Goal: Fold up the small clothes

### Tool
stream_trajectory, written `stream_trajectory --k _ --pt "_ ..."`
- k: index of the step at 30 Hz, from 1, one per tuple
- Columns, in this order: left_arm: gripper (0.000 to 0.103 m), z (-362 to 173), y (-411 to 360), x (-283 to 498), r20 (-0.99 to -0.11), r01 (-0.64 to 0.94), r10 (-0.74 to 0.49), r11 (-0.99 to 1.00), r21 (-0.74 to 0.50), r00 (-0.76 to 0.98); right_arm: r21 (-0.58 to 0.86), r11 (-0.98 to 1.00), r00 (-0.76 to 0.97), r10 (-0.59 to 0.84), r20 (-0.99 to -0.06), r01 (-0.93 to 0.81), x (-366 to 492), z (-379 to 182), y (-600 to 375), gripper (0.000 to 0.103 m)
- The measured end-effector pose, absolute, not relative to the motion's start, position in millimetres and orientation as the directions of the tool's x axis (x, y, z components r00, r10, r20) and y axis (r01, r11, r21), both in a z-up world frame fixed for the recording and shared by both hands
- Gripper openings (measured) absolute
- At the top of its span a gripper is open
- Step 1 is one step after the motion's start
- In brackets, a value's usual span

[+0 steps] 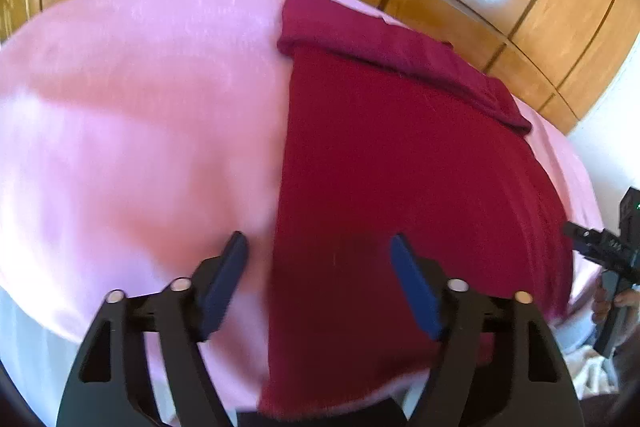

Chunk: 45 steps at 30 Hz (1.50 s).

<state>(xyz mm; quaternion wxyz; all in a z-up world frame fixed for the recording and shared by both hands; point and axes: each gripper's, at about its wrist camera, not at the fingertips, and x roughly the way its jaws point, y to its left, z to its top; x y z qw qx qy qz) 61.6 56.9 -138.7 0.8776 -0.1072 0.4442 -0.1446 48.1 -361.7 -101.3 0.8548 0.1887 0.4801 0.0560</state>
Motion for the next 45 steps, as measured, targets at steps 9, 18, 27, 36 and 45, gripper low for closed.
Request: stream_trajectory --k 9,18,27,36,45 --pt "0.010 -140 65 46 -0.733 0.189 -0.473 0.878 -0.440 0.489 0.343 0.939 0.454 0.298 -0.840 0.019 31 -99 -342 0.009" --pt "0.009 -82 59 81 -0.564 0.305 -0.606 0.785 -0.539 0.562 0.498 0.863 0.617 0.441 -0.652 -0.090 79 -26 -343 0.009" --pt "0.009 -81 42 184 -0.560 0.255 -0.566 0.804 -0.537 0.605 0.532 0.843 0.622 0.373 -0.688 0.083 171 -49 -364 0.009" --pt "0.075 -84 89 227 -0.521 0.085 -0.538 0.746 -0.661 0.663 0.615 0.785 0.673 0.417 -0.611 0.072 173 -46 -387 0.080" --pt "0.071 -120 83 181 -0.639 0.198 -0.562 0.811 -0.550 0.525 0.477 0.877 0.610 0.344 -0.714 0.063 137 -77 -380 0.077"
